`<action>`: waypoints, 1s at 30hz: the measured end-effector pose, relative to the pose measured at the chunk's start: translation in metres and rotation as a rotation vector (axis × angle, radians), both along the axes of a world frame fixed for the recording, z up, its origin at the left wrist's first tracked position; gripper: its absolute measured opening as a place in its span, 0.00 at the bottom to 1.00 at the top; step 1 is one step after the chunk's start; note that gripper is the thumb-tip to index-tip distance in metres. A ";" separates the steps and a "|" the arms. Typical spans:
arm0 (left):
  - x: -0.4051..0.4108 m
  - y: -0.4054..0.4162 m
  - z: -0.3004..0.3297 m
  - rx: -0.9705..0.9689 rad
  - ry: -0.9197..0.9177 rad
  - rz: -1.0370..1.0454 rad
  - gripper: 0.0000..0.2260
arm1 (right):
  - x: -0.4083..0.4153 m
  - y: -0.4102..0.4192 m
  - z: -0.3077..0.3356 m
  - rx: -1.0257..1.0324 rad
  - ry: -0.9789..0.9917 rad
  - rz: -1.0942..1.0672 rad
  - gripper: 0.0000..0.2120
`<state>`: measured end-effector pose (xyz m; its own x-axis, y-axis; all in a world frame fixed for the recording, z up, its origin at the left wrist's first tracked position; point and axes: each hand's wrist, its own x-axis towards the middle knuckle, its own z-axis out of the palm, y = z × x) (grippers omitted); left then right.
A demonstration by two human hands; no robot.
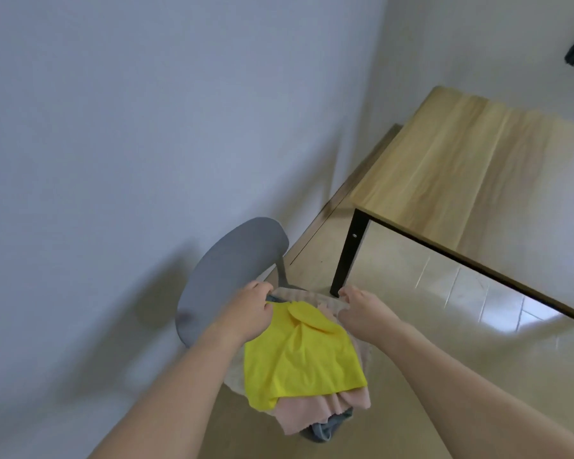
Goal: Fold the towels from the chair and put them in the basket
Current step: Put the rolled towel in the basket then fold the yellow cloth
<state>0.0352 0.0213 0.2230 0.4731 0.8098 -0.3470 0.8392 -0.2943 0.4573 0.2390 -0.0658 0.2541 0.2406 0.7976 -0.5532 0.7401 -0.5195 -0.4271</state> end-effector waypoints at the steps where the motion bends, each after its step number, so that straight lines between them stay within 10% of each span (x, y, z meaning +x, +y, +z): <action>1: 0.000 0.009 -0.024 -0.011 -0.015 0.007 0.14 | -0.004 0.010 -0.023 -0.003 -0.005 -0.012 0.22; 15: 0.091 0.075 -0.300 -0.030 -0.061 -0.091 0.15 | 0.019 0.055 -0.316 -0.097 -0.118 0.002 0.19; 19: 0.108 0.077 -0.318 -0.015 0.091 -0.193 0.11 | 0.026 0.054 -0.341 0.008 -0.123 -0.037 0.19; 30: 0.097 0.057 -0.293 0.145 -0.500 0.050 0.12 | 0.025 0.026 -0.318 0.227 -0.004 -0.245 0.19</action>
<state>0.1323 0.0780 -0.0703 0.5121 0.8584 0.0286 0.5437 -0.3497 0.7630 0.2642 -0.0394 -0.0635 0.4421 0.8188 -0.3663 0.6068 -0.5738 -0.5501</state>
